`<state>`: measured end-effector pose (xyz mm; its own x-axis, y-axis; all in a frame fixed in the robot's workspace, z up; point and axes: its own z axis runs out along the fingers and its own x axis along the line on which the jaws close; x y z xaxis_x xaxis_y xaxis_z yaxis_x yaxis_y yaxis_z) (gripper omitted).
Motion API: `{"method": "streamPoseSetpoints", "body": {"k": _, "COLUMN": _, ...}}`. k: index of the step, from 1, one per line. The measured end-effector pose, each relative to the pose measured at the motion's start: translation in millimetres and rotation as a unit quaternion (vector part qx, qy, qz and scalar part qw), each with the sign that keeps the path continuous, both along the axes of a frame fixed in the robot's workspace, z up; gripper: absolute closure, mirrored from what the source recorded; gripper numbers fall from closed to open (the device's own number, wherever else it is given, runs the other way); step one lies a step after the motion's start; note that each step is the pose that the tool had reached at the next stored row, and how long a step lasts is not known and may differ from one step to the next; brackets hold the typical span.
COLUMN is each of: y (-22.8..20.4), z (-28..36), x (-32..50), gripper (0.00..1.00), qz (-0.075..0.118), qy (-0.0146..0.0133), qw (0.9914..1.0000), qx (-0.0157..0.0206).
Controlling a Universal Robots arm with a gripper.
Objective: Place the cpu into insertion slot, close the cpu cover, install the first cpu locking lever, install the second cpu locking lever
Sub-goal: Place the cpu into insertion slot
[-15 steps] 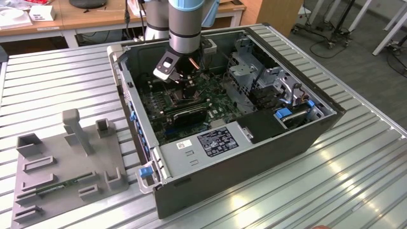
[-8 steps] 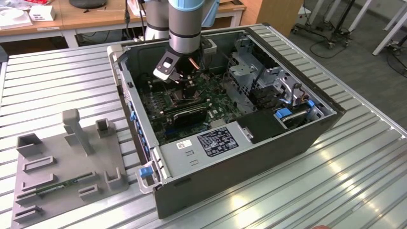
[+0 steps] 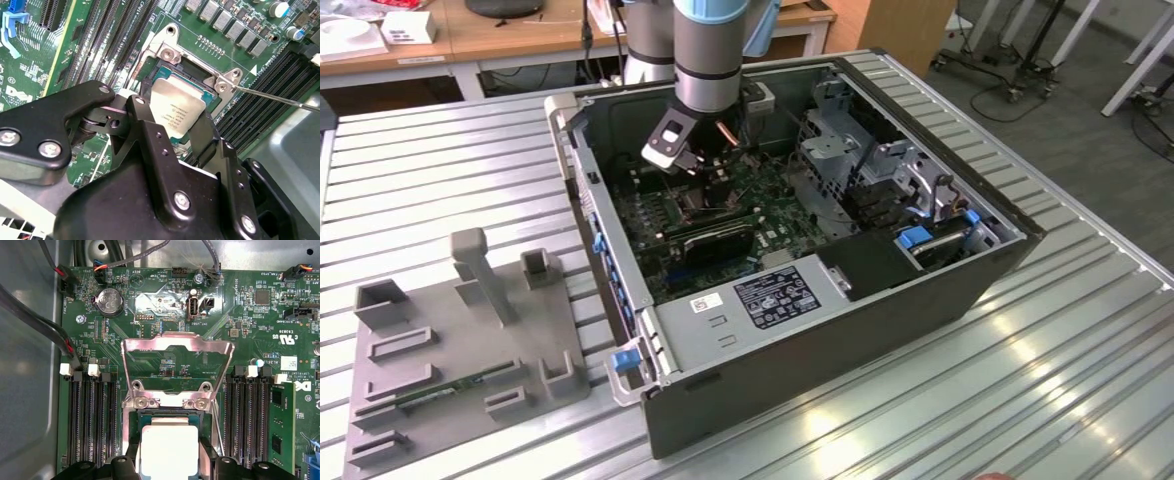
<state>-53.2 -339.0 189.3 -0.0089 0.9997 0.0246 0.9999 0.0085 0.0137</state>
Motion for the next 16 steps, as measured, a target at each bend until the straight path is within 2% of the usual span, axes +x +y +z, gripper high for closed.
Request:
{"method": "streamPoseSetpoints", "body": {"k": 2, "y": 0.5, "z": -0.9, "x": 0.3, "gripper": 0.45, "qz": 0.0, "qy": -0.0006, "qw": 1.0, "qx": 0.001}}
{"method": "streamPoseSetpoints", "body": {"k": 3, "y": 0.6, "z": -0.9, "x": 0.3, "gripper": 0.4, "qz": 0.0, "qy": -0.0006, "qw": 1.0, "qx": 0.001}}
{"method": "streamPoseSetpoints", "body": {"k": 10, "y": 0.7, "z": 0.0, "x": 0.4, "gripper": 0.4, "qz": 0.0, "qy": -0.0007, "qw": 1.0, "qx": 0.0012}}
{"method": "streamPoseSetpoints", "body": {"k": 14, "y": 0.6, "z": 5.6, "x": 0.3, "gripper": 0.4, "qz": 0.0, "qy": -0.0005, "qw": 1.0, "qx": 0.001}}
{"method": "streamPoseSetpoints", "body": {"k": 15, "y": 0.6, "z": 10.1, "x": 0.3, "gripper": 0.4, "qz": 0.0, "qy": -0.0005, "qw": 1.0, "qx": 0.0009}}
{"method": "streamPoseSetpoints", "body": {"k": 16, "y": 0.6, "z": 10.1, "x": 0.4, "gripper": 0.4, "qz": 0.0, "qy": -0.0006, "qw": 1.0, "qx": 0.0011}}
